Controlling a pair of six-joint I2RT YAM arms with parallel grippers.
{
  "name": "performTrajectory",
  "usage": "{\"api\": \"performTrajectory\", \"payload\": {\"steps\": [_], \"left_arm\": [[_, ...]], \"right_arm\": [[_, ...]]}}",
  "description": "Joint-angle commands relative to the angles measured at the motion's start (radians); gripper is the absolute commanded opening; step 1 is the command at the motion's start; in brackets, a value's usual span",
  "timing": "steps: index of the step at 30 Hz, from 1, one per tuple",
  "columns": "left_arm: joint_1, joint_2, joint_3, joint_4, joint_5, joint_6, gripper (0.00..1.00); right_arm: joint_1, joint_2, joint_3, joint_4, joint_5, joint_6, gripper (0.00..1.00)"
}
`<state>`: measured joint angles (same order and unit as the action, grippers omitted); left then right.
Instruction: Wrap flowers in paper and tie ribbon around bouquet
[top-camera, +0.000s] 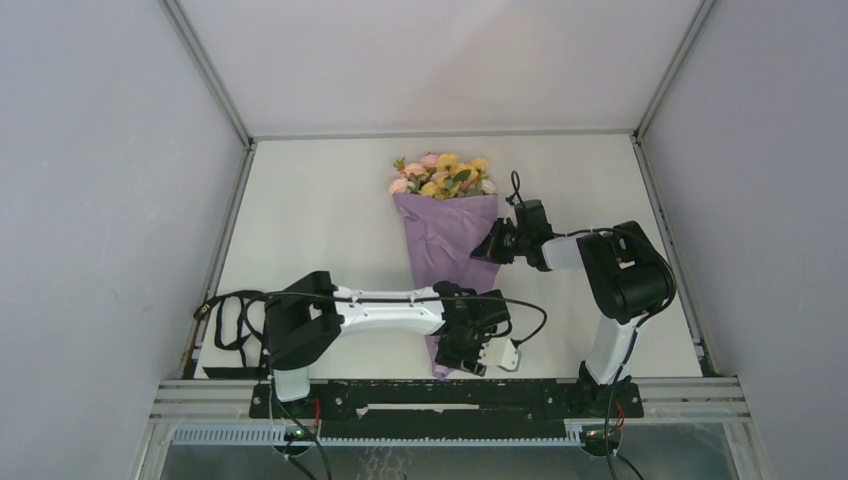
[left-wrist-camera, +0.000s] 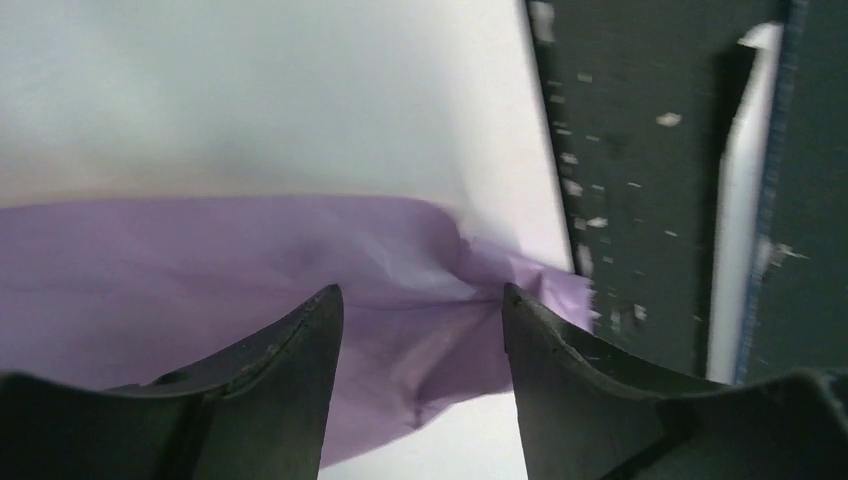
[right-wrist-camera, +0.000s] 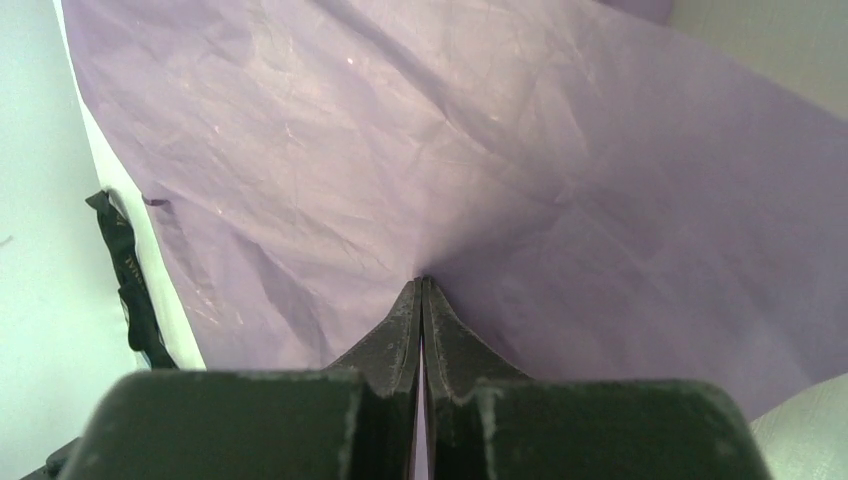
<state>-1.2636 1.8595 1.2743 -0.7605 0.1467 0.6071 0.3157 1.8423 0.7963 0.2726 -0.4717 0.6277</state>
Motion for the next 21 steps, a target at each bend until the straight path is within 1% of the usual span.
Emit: {"api": "performTrajectory", "payload": {"steps": [1, 8, 10, 12, 13, 14, 15, 16, 17, 18, 21], "left_arm": [[-0.056, -0.081, -0.031, -0.133, 0.038, 0.0, 0.66], [-0.059, -0.187, 0.046, -0.28, 0.108, 0.009, 0.68], [-0.036, -0.229, 0.054, -0.289, 0.138, 0.021, 0.68], [0.012, -0.247, 0.046, -0.247, 0.141, 0.014, 0.67], [0.035, -0.242, 0.036, -0.209, 0.117, -0.006, 0.64], [0.058, -0.226, 0.028, -0.166, 0.071, -0.038, 0.58], [0.071, -0.197, 0.029, -0.139, 0.025, -0.067, 0.51], [0.076, -0.164, 0.033, -0.122, -0.017, -0.087, 0.43], [0.074, -0.132, 0.034, -0.112, -0.034, -0.091, 0.38], [0.069, -0.112, 0.026, -0.095, -0.031, -0.09, 0.35], [0.036, -0.105, -0.042, -0.004, 0.021, -0.071, 0.32]], "right_arm": [[0.002, 0.026, 0.03, -0.061, 0.101, -0.028, 0.07], [0.018, 0.022, 0.04, -0.088, 0.117, -0.042, 0.07], [0.023, 0.023, 0.049, -0.101, 0.123, -0.046, 0.07], [0.027, 0.025, 0.056, -0.114, 0.127, -0.047, 0.07], [0.029, 0.025, 0.056, -0.116, 0.131, -0.047, 0.07], [0.032, 0.023, 0.056, -0.117, 0.133, -0.047, 0.07], [0.035, 0.023, 0.056, -0.118, 0.137, -0.048, 0.07], [0.036, 0.023, 0.056, -0.118, 0.14, -0.047, 0.07], [0.037, 0.023, 0.057, -0.116, 0.139, -0.048, 0.07], [0.037, 0.023, 0.057, -0.115, 0.137, -0.045, 0.07], [0.039, 0.023, 0.056, -0.113, 0.137, -0.043, 0.07]]}}
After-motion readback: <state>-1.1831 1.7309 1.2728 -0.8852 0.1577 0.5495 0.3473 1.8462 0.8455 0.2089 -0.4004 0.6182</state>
